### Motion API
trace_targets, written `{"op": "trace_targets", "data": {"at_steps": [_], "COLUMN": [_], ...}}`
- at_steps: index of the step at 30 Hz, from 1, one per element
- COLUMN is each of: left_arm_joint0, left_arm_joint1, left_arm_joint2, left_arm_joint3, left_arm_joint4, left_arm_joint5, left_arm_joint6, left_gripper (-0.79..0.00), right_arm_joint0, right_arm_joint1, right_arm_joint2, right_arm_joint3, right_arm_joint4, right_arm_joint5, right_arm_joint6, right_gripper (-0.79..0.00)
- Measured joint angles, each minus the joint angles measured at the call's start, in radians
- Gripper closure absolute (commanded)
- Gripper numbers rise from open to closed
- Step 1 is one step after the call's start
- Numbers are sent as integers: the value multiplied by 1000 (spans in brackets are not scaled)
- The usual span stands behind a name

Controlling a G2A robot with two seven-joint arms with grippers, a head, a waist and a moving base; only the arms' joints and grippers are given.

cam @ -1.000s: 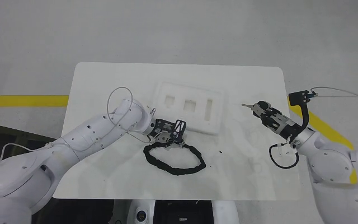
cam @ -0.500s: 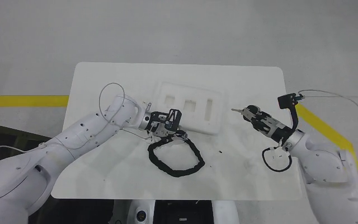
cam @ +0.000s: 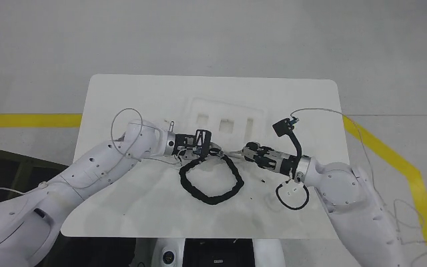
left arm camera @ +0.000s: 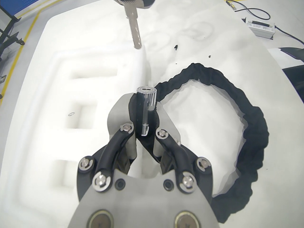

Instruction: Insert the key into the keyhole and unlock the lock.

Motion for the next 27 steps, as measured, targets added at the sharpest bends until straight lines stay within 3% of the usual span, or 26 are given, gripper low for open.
{"op": "trace_targets", "data": {"at_steps": [12, 27], "left_arm_joint0": [83, 148], "left_arm_joint1": [32, 38], "left_arm_joint2": [-96, -177], "left_arm_joint3": [-75, -170], "left_arm_joint4": [-11, -5], "left_arm_joint5": [29, 49], "left_arm_joint6": [-90, -243], "left_gripper": [0, 0], "right_arm_joint0": [21, 27], "right_arm_joint1": [-6, -11], "right_arm_joint2": [-57, -96], "right_arm_joint3": [-11, -7], "right_arm_joint4": [-63, -74], "right_arm_joint5": [63, 96], "right_arm_joint6": [-36, -67], "right_gripper": [0, 0]}}
